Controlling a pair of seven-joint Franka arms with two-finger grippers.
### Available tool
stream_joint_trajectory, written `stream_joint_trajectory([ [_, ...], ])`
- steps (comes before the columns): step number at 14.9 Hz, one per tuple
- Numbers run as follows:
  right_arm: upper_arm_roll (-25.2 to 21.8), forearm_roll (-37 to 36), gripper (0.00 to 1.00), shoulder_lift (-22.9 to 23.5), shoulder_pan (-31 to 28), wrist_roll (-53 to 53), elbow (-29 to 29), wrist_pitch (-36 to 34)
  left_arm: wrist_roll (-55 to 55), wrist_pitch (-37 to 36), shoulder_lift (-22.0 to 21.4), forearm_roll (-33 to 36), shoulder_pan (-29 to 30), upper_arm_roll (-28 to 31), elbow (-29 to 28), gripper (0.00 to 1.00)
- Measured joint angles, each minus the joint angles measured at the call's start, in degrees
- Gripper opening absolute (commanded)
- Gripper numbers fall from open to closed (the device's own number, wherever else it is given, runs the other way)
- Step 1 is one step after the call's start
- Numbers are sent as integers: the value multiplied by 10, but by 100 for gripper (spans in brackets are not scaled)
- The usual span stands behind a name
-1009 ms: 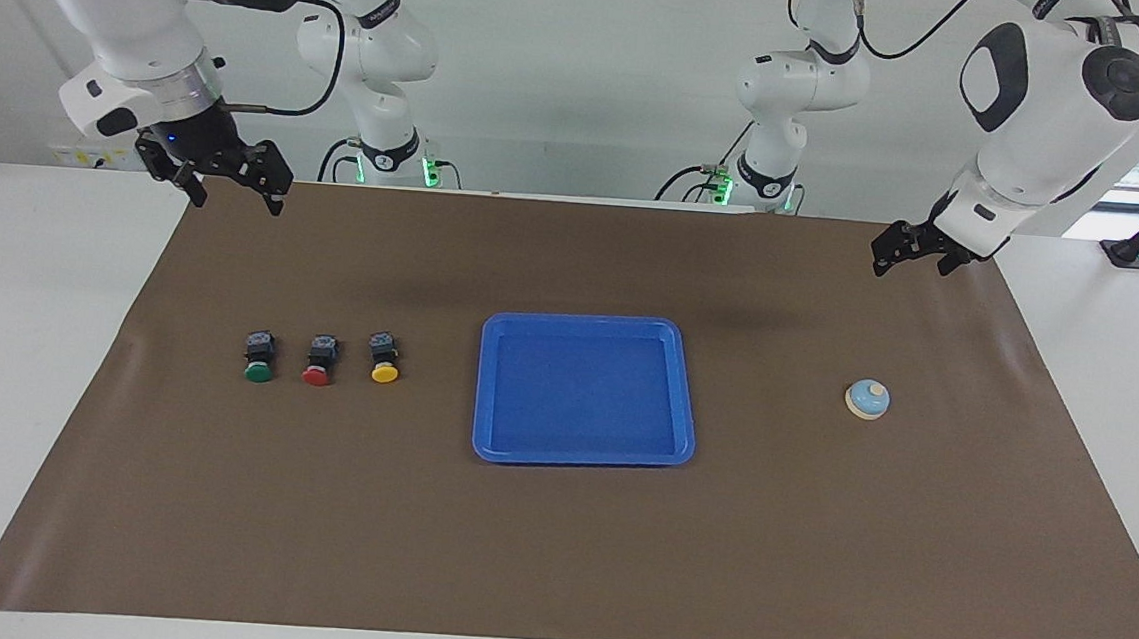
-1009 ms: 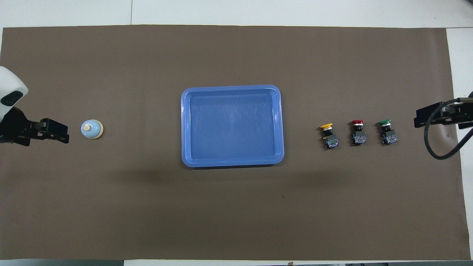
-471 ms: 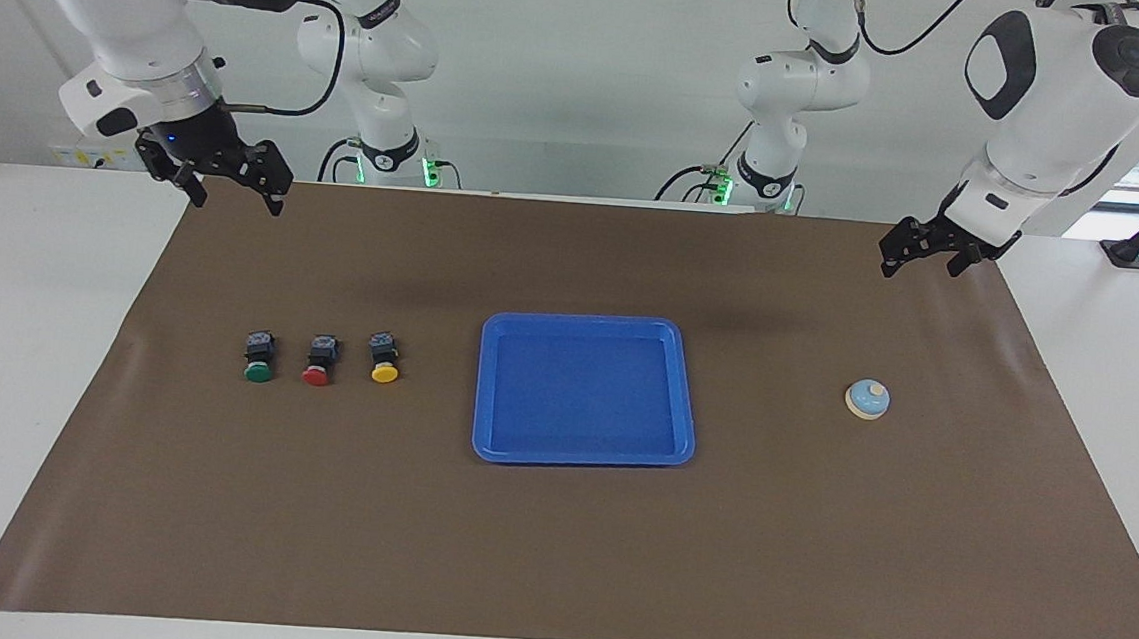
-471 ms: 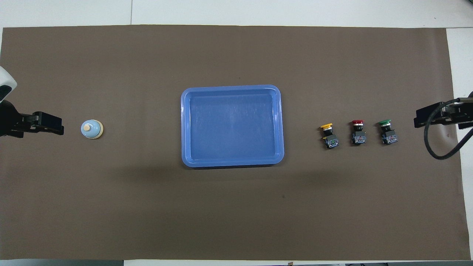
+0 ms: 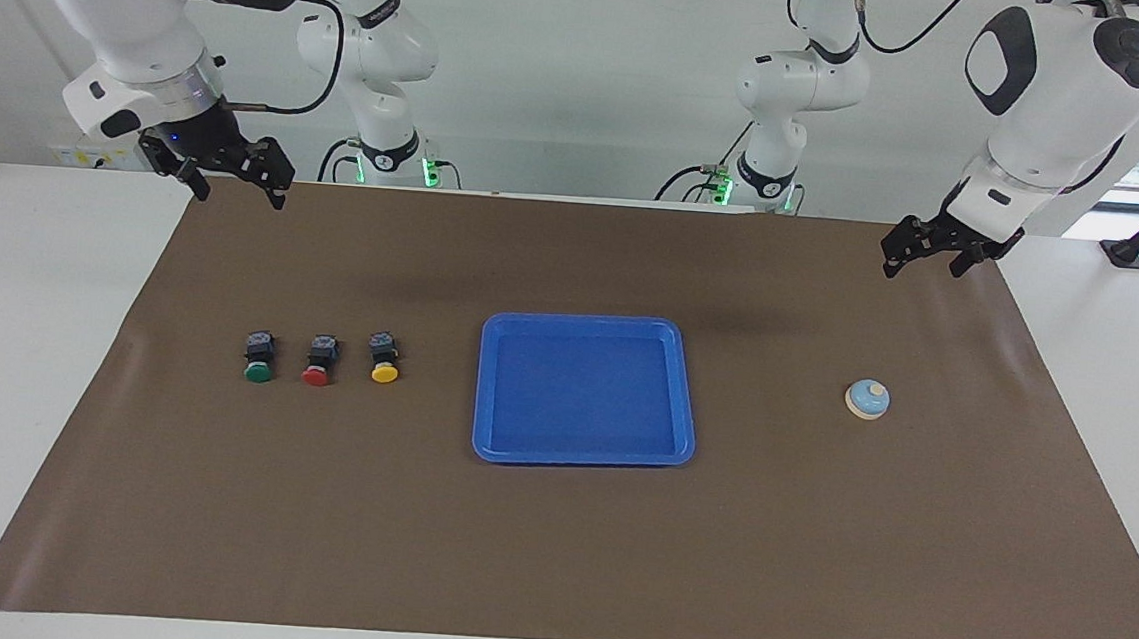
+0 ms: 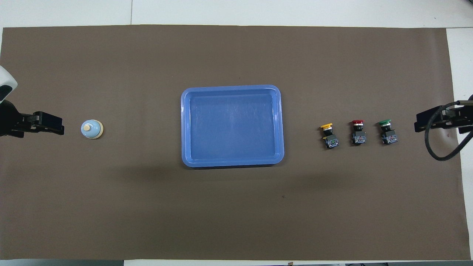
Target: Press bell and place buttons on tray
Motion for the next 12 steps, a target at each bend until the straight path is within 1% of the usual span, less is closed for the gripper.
stream_joint_trajectory([
  [1,0,0,100,-3,-8,-19,-13,19,0,0,0,0,0,0,0,100],
  [2,0,0,100,-10,-21,-45,-42,65,0,0,0,0,0,0,0,100],
  [4,-1,0,100,-20,-49,-83,-124,169,0,0,0,0,0,0,0,100],
  [5,-2,0,100,-18,-60,-91,-160,206,0,0,0,0,0,0,0,100],
  [7,-2,0,100,6,-69,-98,-201,256,0,0,0,0,0,0,0,100],
  [9,0,0,100,37,-69,-103,-222,291,0,0,0,0,0,0,0,100],
  [12,0,0,100,65,-69,-121,-280,396,0,0,0,0,0,0,0,100],
])
